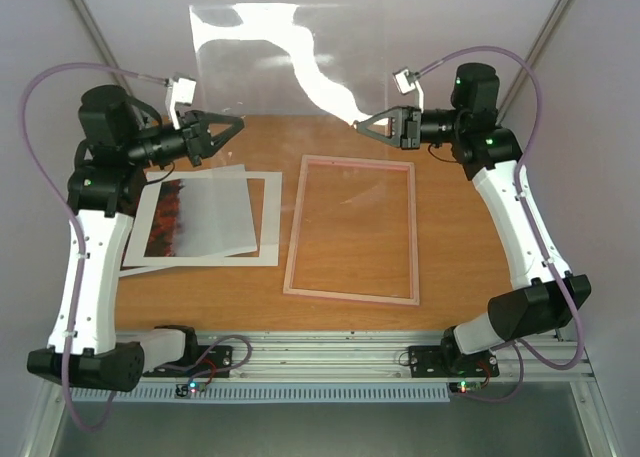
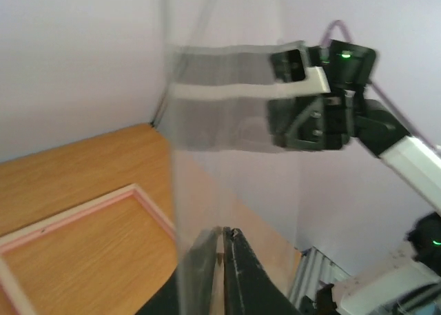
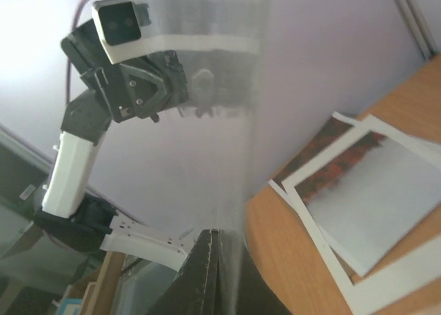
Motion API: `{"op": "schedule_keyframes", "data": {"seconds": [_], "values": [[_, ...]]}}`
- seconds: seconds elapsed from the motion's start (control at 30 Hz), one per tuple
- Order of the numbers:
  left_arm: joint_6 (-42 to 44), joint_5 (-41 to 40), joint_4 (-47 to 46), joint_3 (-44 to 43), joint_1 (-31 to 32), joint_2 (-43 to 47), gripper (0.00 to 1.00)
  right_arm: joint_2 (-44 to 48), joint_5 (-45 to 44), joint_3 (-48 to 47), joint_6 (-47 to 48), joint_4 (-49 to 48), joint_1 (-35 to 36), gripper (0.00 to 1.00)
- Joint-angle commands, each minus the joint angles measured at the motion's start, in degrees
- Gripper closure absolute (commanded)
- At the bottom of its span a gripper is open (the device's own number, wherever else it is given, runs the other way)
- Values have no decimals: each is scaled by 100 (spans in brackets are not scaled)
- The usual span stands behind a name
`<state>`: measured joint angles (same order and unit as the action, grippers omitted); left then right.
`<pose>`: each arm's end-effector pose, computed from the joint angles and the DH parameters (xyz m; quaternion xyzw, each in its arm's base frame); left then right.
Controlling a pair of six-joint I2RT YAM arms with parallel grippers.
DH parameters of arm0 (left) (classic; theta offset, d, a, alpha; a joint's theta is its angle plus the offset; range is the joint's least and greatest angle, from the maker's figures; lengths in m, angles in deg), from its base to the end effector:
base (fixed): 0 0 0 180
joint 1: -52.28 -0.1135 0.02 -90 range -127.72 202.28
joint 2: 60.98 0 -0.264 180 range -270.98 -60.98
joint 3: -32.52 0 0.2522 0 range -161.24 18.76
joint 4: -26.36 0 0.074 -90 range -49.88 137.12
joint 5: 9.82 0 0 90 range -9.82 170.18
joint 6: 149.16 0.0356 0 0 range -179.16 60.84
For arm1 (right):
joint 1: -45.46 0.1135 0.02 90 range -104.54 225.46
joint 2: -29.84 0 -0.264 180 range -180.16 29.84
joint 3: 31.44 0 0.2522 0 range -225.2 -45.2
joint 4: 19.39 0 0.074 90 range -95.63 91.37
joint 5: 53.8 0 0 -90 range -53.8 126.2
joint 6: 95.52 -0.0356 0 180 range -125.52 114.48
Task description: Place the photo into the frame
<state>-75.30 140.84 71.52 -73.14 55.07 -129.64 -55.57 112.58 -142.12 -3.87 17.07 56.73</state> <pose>0.2141 -0.0415 0.4982 0.2527 0.6862 -0.4694 0.4949 0.2951 0.0941 0.4683 -0.4583 0.5593 0.5179 0.4571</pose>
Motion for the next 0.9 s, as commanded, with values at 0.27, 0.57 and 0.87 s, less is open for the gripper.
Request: {"op": "schedule_keyframes", "data": {"seconds": [0.27,0.57,0.87], "values": [[121,-1245,210,892,66,-1320,85,-561,-1118,1001,1147,1863,-131,99],[907,-1708,404,720,73,-2936,51,-2061,-1353,1465,697,987,-292,99],[1596,-2010,253,1079,66,-3589,32,-3051,-1954,1550,1221,955,-318,99]]}}
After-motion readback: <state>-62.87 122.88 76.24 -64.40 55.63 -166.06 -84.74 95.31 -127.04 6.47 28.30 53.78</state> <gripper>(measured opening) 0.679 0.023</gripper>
